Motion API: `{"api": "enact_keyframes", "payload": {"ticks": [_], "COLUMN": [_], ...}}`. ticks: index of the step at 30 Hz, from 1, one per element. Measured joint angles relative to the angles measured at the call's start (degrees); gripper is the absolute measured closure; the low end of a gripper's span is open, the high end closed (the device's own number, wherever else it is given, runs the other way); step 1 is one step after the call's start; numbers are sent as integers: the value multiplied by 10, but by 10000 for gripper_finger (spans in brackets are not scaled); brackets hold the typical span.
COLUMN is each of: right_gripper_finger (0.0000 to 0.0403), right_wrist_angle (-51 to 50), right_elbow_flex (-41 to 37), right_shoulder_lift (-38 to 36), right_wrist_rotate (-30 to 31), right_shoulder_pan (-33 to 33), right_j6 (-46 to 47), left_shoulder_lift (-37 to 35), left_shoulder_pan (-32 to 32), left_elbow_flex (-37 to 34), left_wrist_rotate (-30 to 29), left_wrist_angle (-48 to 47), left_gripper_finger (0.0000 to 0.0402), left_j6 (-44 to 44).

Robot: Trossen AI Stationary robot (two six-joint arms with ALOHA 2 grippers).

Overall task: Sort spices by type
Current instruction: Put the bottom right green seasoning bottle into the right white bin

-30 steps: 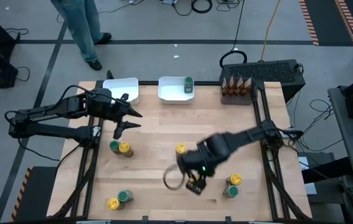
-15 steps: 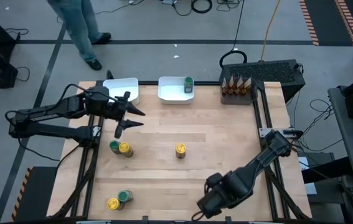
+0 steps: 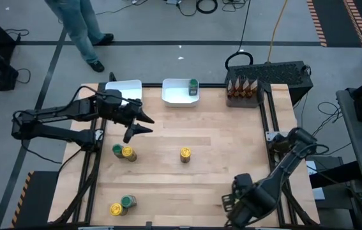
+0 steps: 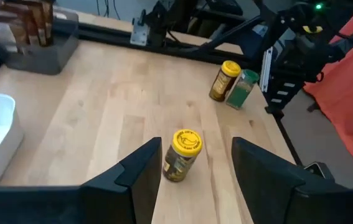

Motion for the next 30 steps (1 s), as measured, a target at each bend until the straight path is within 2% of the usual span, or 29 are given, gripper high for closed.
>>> {"api": "enact_keyframes", "payload": {"ticks": [4,9,30], "right_gripper_finger": [155,155,155], "right_wrist_angle": [65,107,113], "right_elbow_flex": [-81,-136,-150], "right_shoulder_lift": [-31,-37,-35], "right_wrist_rotate": [10,36,40], "right_shoulder_pan": [5,0,-6], "right_j6": [9,5,3], "left_shoulder_lift": [4,4,4], "left_shoulder_pan": [0,0,0], "left_elbow_flex": [0,0,0], "left_wrist_rotate": [0,-2,0], "left_wrist_angle": [-7,-7,-7], "left_gripper_finger": [203,203,203], "left_j6": [-4,-28,-16]}}
